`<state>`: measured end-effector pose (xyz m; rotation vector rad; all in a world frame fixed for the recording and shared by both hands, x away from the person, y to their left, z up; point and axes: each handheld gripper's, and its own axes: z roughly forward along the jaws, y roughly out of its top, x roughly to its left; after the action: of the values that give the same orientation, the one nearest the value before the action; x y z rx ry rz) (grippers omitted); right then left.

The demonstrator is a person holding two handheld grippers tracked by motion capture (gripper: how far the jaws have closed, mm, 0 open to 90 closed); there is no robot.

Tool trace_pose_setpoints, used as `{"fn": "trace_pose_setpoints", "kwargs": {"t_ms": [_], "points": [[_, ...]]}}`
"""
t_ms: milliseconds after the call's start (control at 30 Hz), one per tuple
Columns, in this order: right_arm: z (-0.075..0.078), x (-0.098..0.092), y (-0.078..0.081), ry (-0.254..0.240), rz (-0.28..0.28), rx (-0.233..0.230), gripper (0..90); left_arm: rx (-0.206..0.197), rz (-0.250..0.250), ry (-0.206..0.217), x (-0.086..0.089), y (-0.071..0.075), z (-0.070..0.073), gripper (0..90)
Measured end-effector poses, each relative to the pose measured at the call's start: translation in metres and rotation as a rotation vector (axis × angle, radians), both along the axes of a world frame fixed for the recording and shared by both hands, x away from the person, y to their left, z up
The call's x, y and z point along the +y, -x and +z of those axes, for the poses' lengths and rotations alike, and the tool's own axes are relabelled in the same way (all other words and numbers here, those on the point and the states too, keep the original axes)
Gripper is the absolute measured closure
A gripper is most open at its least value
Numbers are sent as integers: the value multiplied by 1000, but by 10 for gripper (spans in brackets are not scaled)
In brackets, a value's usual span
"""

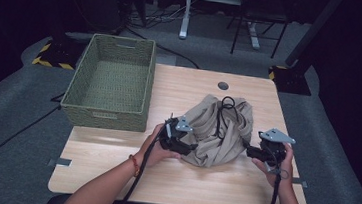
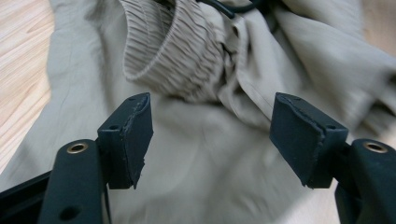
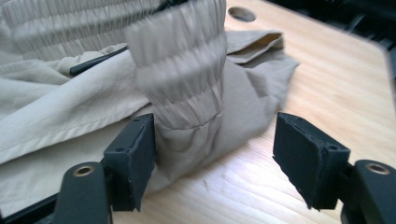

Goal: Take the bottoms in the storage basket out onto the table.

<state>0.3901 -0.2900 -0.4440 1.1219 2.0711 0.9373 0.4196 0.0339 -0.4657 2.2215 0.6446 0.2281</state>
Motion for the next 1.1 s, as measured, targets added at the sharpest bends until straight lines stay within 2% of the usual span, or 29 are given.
{"fn": "trace_pose_setpoints", "kwargs": {"t_ms": [67,100,133,167,233,267,333,367,433,500,567,633,700,767,800,900,1000,1100], "points": [[4,-3,9,1,2,-18,305,29,-2,4,-7,-5,-4,353],[7,-5,15,-15,3,-21,326,35,-2,10,-9,-5,-5,359],[8,-7,20,-43,16,-19,346,41,-14,19,-10,-4,-6,404],[10,-9,26,-56,25,-13,355,38,-20,27,-11,-1,-5,438],[12,-10,38,-75,23,-8,414,11,-39,26,-12,10,-2,440],[12,-10,44,-97,43,1,425,2,-71,17,-13,15,0,454],[6,-5,55,-169,145,40,471,-19,-102,-7,-18,24,-1,454],[2,2,57,-175,186,61,468,-11,-101,-8,-21,26,-3,444],[-8,17,57,-142,215,82,426,-3,-104,-35,-28,24,-8,424],[-18,31,49,-135,233,113,340,15,-90,-52,-34,20,-13,406],[-28,42,41,-131,248,133,324,20,-88,-58,-37,18,-16,460],[-35,49,33,-123,229,144,300,26,-87,-84,-41,15,-19,528],[-40,54,26,-111,208,147,366,49,-93,-96,-44,12,-24,607],[-45,55,24,-81,190,131,564,63,-110,-86,-44,10,-25,714],[-46,52,23,-85,195,130,681,57,-112,-89,-44,9,-25,759],[-46,42,23,-105,212,143,867,33,-96,-89,-40,9,-21,858],[-40,28,24,-137,199,121,900,-5,-82,-86,-30,11,-12,875],[-27,13,29,-140,167,65,900,-54,-48,-76,-16,16,1,875]]}}
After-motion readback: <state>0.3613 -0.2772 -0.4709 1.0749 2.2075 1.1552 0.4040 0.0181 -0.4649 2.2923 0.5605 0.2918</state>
